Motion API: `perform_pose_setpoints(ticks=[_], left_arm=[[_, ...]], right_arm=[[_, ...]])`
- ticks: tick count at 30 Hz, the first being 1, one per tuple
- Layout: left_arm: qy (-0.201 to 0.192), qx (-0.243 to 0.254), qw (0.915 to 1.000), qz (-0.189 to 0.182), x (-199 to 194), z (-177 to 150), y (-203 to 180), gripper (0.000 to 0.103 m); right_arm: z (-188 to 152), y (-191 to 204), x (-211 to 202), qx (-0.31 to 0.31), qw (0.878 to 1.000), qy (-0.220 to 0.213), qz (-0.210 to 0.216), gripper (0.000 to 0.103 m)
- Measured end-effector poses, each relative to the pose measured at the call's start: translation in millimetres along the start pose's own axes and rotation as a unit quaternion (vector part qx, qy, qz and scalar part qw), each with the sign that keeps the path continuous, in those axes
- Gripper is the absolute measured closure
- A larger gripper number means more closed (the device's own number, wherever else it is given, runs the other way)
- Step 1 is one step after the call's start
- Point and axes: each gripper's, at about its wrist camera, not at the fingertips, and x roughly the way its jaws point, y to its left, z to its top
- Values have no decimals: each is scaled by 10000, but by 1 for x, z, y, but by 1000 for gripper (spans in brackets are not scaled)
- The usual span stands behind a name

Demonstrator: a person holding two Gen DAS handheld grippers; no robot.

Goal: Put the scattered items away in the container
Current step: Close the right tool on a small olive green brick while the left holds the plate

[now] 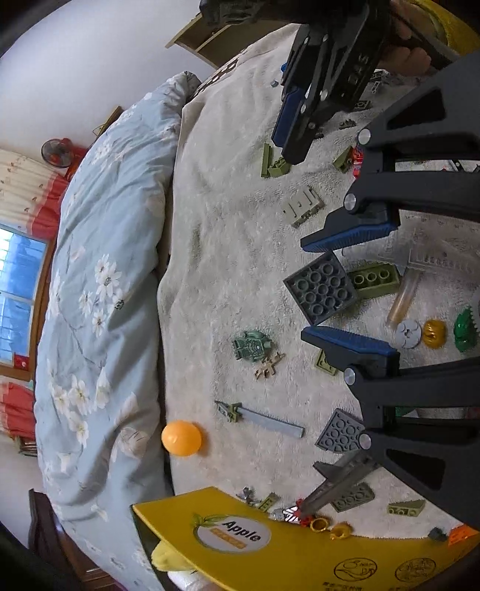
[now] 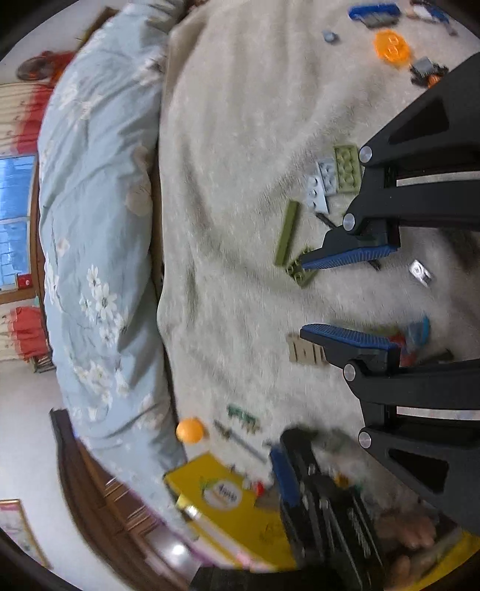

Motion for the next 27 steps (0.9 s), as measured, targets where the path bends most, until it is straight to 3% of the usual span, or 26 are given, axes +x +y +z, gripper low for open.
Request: perform_pose_setpoints(ticks=[10,27], left_arm=[[-33,106,9999,119,-3,-2,-3,62],[-18,116,9998,138,-2,-3,-3,61]], right_arm=[[5,-2,25,-56,9976,365,-579,71],[-1,-8,31,273,9983,219,-464,69]])
